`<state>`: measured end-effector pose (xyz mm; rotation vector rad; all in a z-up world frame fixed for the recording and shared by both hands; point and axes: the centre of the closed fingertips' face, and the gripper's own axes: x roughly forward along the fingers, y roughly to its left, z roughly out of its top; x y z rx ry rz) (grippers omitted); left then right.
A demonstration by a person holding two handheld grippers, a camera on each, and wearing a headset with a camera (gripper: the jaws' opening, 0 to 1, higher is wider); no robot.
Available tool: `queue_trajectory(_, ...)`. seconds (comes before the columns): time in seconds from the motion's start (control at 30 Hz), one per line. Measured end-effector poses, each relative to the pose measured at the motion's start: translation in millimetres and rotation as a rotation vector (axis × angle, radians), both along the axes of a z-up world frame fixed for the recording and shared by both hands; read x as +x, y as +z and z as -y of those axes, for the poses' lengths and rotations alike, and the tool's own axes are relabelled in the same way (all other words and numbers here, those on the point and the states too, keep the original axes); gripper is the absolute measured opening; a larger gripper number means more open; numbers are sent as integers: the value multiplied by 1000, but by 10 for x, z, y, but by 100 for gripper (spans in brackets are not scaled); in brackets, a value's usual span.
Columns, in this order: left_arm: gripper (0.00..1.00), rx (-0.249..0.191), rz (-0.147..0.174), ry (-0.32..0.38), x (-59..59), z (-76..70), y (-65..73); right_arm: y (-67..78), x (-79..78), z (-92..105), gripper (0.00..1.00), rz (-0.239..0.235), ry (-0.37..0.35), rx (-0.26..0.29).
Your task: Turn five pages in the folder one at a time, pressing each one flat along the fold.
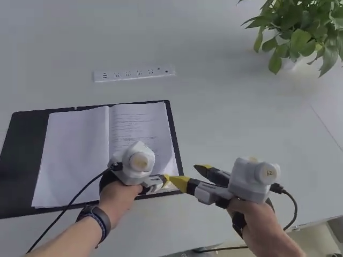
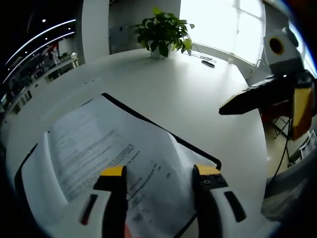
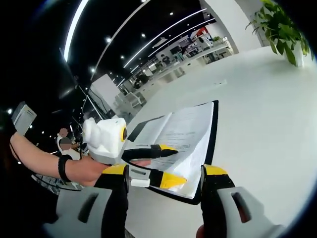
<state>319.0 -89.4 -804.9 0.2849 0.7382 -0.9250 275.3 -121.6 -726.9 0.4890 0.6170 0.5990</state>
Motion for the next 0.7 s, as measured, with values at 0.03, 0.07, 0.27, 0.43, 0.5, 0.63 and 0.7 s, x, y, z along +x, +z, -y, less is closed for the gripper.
queue_trajectory(0.03,53,1,2,1,0,-1,0,-39,56,-17,57,-4,-4,3)
queue_trajectory(0.07,53,0,2,2,2,-2,-1,-63,91,-35,55,-10,-4,7)
queue_trajectory(0.27,53,-4,0,8,0,-7,0,-215,322,-190,52,-49,2,38)
queue_trajectory(0.43,53,-7,2,8,2,-8,-5,-332,440,-242,51,-80,8,57)
queue_trajectory(0.5,53,-10,1,14,4,-8,-4,-376,468,-237,50,-93,5,63)
queue_trajectory(0.63,53,-13,2,22,3,-2,-5,-462,528,-196,48,-120,-25,94)
queue_trajectory(0.7,54,-17,2,27,-3,-1,-2,-470,552,-188,46,-126,-35,106)
